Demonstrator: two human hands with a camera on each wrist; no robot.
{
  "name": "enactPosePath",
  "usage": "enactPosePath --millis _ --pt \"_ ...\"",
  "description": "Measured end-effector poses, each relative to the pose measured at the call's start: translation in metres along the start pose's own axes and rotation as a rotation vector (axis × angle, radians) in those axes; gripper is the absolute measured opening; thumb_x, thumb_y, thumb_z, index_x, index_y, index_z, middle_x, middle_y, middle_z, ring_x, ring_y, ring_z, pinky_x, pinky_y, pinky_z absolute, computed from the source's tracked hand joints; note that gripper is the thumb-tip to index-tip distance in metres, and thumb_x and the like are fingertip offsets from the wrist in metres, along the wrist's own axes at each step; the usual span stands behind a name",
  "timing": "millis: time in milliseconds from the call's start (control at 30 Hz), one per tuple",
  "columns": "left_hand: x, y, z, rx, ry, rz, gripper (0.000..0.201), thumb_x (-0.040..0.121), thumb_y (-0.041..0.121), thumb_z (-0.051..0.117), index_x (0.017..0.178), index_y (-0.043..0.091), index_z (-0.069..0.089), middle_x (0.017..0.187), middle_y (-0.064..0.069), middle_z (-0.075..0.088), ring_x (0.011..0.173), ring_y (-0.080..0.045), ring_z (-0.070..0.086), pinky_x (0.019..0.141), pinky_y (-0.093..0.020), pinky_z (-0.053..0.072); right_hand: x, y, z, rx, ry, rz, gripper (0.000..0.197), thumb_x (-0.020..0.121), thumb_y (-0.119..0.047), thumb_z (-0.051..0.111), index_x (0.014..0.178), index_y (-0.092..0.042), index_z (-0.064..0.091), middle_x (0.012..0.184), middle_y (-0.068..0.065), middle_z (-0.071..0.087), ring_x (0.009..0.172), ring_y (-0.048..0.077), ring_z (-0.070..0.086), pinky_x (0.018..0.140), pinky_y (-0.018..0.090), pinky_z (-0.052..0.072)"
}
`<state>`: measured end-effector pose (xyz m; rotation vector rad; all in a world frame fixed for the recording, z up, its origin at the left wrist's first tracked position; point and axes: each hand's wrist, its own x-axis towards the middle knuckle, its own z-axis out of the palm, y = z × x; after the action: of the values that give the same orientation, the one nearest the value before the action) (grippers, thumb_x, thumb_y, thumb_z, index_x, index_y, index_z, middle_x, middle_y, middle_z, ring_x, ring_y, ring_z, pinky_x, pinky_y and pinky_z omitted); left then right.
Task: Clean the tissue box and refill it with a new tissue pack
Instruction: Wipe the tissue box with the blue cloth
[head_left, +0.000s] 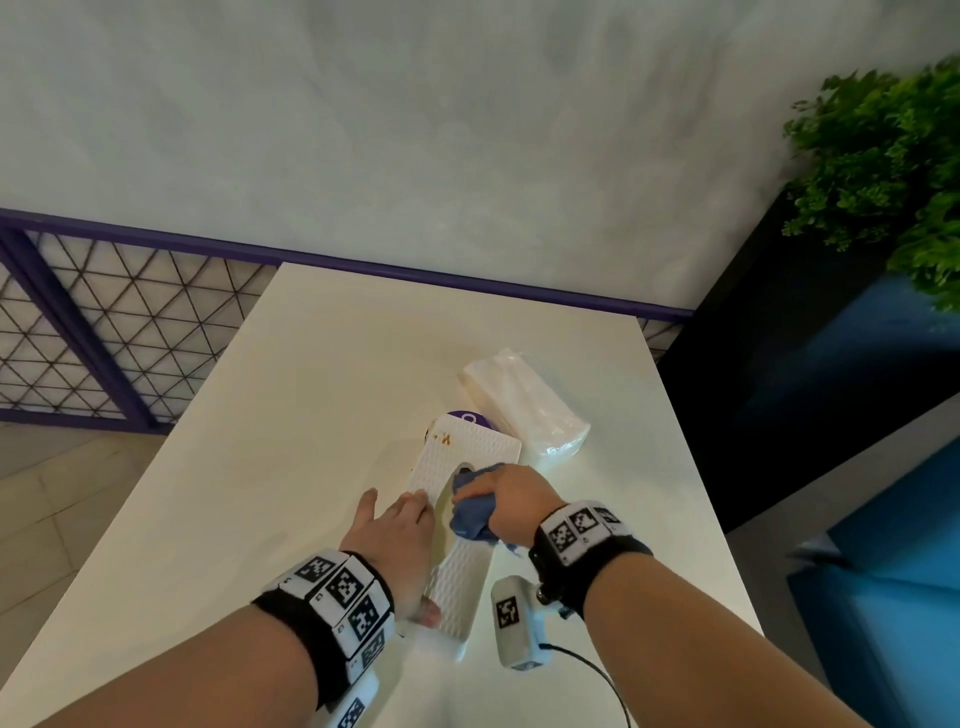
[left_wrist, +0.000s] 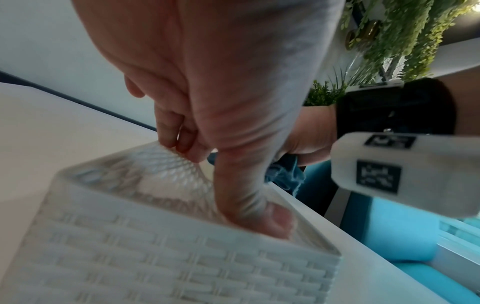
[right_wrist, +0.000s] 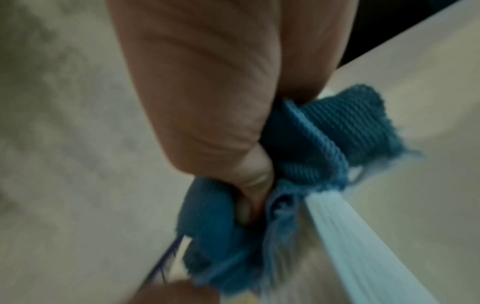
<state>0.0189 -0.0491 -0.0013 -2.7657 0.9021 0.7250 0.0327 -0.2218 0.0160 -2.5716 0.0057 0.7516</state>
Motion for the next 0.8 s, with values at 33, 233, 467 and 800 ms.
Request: enactPosePath --millis 33,233,467,800 --pt "0.0 0.0 -0.001 -0.005 0.005 0.007 0.116 0.072 0.068 0.064 0.152 0.007 0.007 0.161 -0.007 0.003 0.149 -0.019 0.003 0.115 -0.053 -0.007 -0.01 0.003 0.0 0.185 0.047 0.008 0.03 0.075 -0.01 0.063 0.104 -0.012 0.072 0.092 0.017 0.071 0.078 0.012 0.069 0.07 0.031 0.057" --pt "-0.001 -0.024 -0.011 0.086 -0.015 0.151 0.12 0.067 0.058 0.074 0.153 0.01 0.006 0.162 -0.002 0.004 0.148 -0.014 0.007 0.115 -0.052 -0.003 -0.034 0.034 -0.015 0.66 0.518 0.144 0.024 0.084 -0.002 0.062 0.095 -0.024 0.064 0.085 0.006 0.067 0.085 0.024 0.065 0.072 0.031 0.054" --pt "-0.014 -0.053 -0.014 -0.002 0.053 -0.002 0.12 0.068 0.068 0.067 0.153 0.015 0.001 0.163 0.002 0.0 0.147 -0.011 0.014 0.115 -0.05 0.004 -0.044 0.041 -0.032 0.653 0.793 0.187 0.028 0.088 -0.011 0.061 0.115 -0.018 0.059 0.096 0.008 0.067 0.089 0.028 0.065 0.078 0.035 0.054" --pt "-0.015 -0.056 -0.004 0.005 0.029 -0.08 0.102 0.068 0.069 0.066 0.148 0.021 0.025 0.158 0.007 0.022 0.136 -0.014 0.036 0.11 -0.047 0.016 -0.006 -0.017 0.049 -0.038 0.246 0.462 0.082 0.093 -0.03 0.051 0.149 0.001 0.0 0.159 0.019 0.005 0.146 0.033 0.012 0.118 0.044 0.02"
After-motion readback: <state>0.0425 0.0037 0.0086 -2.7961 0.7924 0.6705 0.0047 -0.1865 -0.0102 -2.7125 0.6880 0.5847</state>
